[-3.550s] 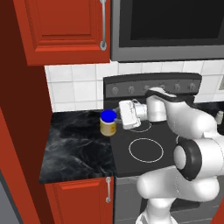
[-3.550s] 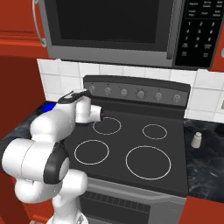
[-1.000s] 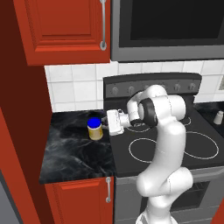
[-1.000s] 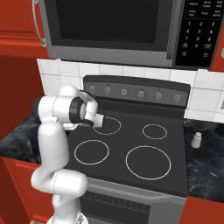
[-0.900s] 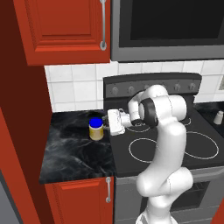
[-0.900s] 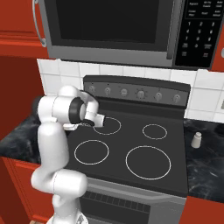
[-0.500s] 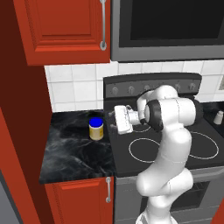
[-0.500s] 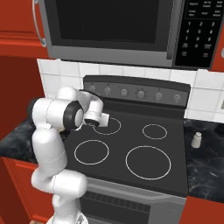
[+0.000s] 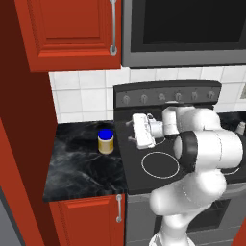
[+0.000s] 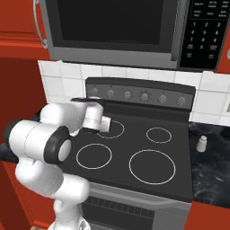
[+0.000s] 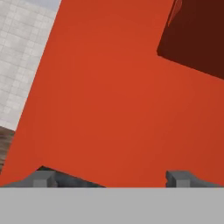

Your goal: Collect the turmeric, mayonnaise, and shaker from the cabinet and place them next to the stove.

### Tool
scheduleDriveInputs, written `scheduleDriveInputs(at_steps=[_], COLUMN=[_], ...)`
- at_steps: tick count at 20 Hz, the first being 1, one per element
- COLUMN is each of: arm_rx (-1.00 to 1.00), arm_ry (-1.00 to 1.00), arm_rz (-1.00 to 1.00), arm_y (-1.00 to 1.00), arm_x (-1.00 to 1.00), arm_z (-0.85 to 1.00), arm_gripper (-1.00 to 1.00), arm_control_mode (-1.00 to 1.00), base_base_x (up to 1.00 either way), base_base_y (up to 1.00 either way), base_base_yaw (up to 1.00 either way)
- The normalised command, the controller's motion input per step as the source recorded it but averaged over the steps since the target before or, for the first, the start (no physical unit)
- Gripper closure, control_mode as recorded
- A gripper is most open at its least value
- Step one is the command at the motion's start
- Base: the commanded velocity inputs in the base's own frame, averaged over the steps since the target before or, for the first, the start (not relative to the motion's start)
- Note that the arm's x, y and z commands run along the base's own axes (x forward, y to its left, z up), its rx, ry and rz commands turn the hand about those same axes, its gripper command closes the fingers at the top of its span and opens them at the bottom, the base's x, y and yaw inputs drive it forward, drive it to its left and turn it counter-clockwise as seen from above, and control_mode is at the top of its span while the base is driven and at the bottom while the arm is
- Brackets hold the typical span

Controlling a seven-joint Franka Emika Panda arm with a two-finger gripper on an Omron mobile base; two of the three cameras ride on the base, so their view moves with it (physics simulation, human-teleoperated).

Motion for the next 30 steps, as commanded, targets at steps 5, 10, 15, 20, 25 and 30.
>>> scheduleDriveInputs(at_steps=[5, 10, 15, 20, 25, 30], arm_rx=[0.00, 0.00, -0.01, 0.00, -0.04, -0.06], arm_ry=[0.12, 0.22, 0.32, 0.38, 0.38, 0.40], arm_rz=[-0.11, -0.15, -0.19, -0.30, -0.32, -0.31], arm_y=[0.06, 0.00, 0.00, 0.00, 0.00, -0.02], arm_x=[-0.88, -0.75, -0.60, -0.44, -0.42, -0.38], arm_z=[0.69, 0.75, 0.71, 0.42, 0.24, 0.24], arm_gripper=[-1.00, -1.00, -1.00, -1.00, -1.00, -1.00], arm_control_mode=[-1.00, -1.00, -1.00, -1.00, -1.00, -1.00], base_base_x=[0.00, 0.00, 0.00, 0.00, 0.00, 0.00], base_base_y=[0.00, 0.00, 0.00, 0.00, 0.00, 0.00], base_base_yaw=[0.00, 0.00, 0.00, 0.00, 0.00, 0.00])
